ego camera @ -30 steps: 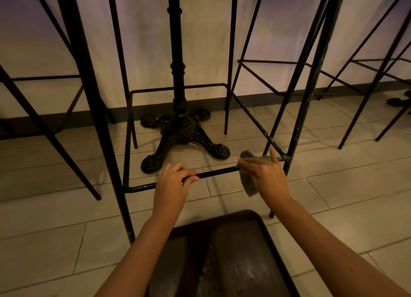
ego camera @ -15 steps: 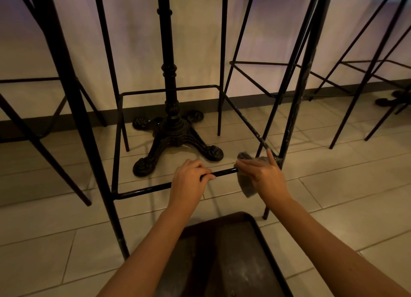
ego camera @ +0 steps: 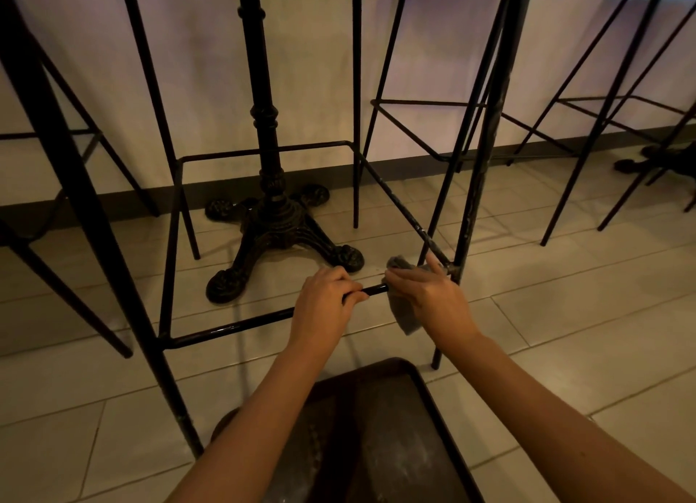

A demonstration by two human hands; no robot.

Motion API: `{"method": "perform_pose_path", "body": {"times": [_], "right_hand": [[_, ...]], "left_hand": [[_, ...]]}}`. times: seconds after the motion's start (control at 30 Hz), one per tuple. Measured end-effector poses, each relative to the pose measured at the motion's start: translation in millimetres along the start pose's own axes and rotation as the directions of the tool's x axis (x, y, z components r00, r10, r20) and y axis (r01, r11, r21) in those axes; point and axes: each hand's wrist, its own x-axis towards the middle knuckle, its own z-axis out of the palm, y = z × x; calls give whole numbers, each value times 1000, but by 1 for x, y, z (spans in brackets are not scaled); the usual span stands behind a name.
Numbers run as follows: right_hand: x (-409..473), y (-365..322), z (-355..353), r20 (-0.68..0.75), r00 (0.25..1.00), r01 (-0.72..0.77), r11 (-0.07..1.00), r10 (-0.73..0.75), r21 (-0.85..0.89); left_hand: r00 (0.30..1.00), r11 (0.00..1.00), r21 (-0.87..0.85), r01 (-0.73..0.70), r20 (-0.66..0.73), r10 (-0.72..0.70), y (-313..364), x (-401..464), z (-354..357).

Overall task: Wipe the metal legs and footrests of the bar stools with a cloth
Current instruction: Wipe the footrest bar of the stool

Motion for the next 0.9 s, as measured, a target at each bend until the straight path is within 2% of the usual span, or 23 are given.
{"method": "perform_pose_path", "body": {"times": [0.2, 0.3, 0.37, 0.43, 0.5, 0.63, 0.77, 0.9], "right_hand": [[-3, 13, -10, 63, 992, -115, 990, 109, 85], [-10, 28, 1, 248, 944, -257, 958, 219, 130], [-11, 27, 10, 317, 907, -337, 929, 276, 154], [-10, 22, 15, 313, 897, -379, 908, 313, 177], [-8, 14, 12, 335, 900, -356, 915, 280, 192], [-5, 11, 5, 314, 915, -298, 948, 251, 109], [-5, 17, -1, 353, 878, -382, 917, 322, 112], [-6, 18, 1, 315, 866, -445, 886, 389, 129]], "left_hand": [[1000, 1000, -15, -7, -17, 7, -2, -2, 0], [1000, 1000, -28, -7, -18, 6, -2, -2, 0], [1000, 999, -38, 0, -15, 0, -1, -2, -1], [1000, 999, -36, 4, -15, -5, -1, -1, -1], [1000, 1000, -30, 7, -11, -7, 0, -1, -1], [1000, 1000, -25, 4, -10, -5, -1, -1, -1], [1000, 999, -44, 6, -3, -6, -1, -2, -2], [1000, 999, -40, 7, 6, -6, -3, -1, -2]]}}
